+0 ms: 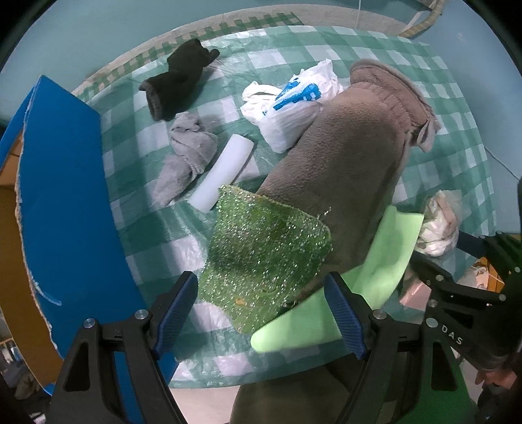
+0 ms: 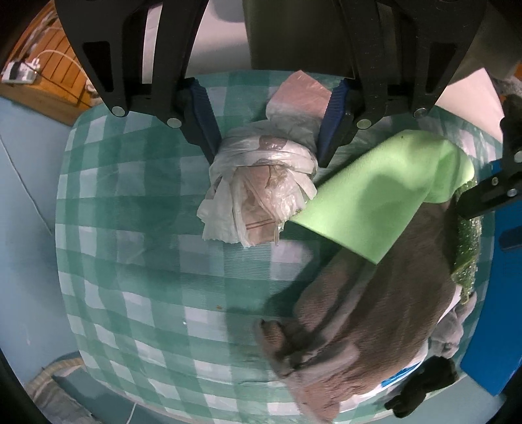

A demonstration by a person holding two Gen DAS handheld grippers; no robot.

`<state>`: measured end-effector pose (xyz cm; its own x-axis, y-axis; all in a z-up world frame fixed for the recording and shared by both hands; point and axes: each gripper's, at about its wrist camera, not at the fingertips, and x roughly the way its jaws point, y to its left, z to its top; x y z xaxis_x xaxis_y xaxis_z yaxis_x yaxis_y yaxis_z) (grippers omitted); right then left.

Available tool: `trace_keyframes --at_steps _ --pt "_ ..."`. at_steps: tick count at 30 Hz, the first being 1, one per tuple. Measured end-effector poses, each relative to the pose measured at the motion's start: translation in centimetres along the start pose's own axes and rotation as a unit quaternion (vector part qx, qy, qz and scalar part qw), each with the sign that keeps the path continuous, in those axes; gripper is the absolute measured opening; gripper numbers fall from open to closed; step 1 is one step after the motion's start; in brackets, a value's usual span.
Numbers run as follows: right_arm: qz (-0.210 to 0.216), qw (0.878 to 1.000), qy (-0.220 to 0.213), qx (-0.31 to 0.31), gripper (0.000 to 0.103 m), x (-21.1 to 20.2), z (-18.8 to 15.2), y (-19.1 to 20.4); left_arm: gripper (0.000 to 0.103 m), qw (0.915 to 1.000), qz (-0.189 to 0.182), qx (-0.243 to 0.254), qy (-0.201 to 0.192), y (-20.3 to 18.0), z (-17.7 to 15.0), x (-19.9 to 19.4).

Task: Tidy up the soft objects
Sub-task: 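Reach down and grasp the green mesh pad with the left gripper while the right grasps the white bundle, then carry the green pad with the left gripper while the right carries the white bundle over the box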

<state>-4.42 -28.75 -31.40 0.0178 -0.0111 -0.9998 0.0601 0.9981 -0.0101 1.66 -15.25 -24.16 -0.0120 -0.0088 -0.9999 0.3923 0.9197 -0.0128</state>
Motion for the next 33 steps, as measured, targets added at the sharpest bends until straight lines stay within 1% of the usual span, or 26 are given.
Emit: trace_keyframes --at_steps 5,9,14,15,17,18,19,20,22,23,25,28,33 --pt "0.004 1.0 -0.001 0.002 0.058 0.5 0.5 -0.4 0.081 0.9999 0.009 0.0 0.007 -0.7 0.8 1.0" --pt "0.006 1.0 -0.004 0.0 0.058 0.3 -0.3 -0.8 0.081 0.9996 0.024 0.001 0.014 -0.7 1.4 1.8" --pt "0.01 1.0 -0.002 0.0 0.058 0.3 0.5 -1.7 0.081 0.9995 0.016 -0.017 0.021 -0.2 1.4 2.1" --pt "0.01 1.0 -0.002 0.001 0.058 0.1 0.5 -2.2 0.08 0.9995 0.01 -0.022 0.021 0.1 1.5 2.2" --pt "0.012 1.0 -0.001 0.002 0.058 -0.2 0.7 -3.3 0.069 0.9992 -0.013 -0.035 0.013 1.0 1.5 2.2" --pt "0.013 1.0 -0.001 0.002 0.058 -0.2 1.0 -3.4 0.061 0.9988 -0.022 -0.042 0.01 1.5 1.4 2.2" --pt "0.014 1.0 -0.001 0.002 0.058 -0.2 0.8 -3.5 0.055 0.998 -0.034 -0.053 0.009 2.0 1.4 2.3" --pt "0.014 1.0 -0.001 0.001 0.058 -0.4 0.7 -3.7 0.053 0.9971 -0.043 -0.063 0.008 2.6 1.3 2.3" --pt "0.013 1.0 -0.001 0.001 0.058 -0.7 1.3 -4.1 0.045 0.9958 -0.055 -0.073 0.005 3.4 1.2 2.3" --pt "0.013 1.0 -0.001 0.001 0.058 -0.6 1.3 -4.2 0.044 0.9951 -0.062 -0.077 0.001 3.8 1.2 2.2" --pt "0.013 1.0 -0.001 0.001 0.058 -0.7 1.3 -4.2 0.036 0.9943 -0.069 -0.081 -0.002 4.3 1.1 2.1" --pt "0.01 1.0 -0.004 -0.001 0.058 -0.5 1.2 -3.9 0.027 0.9943 -0.072 -0.078 -0.005 4.6 0.8 1.7" --pt "0.003 1.0 -0.01 -0.006 0.056 -1.0 1.6 -4.0 0.019 0.9956 -0.063 -0.07 -0.007 4.2 0.8 0.8"
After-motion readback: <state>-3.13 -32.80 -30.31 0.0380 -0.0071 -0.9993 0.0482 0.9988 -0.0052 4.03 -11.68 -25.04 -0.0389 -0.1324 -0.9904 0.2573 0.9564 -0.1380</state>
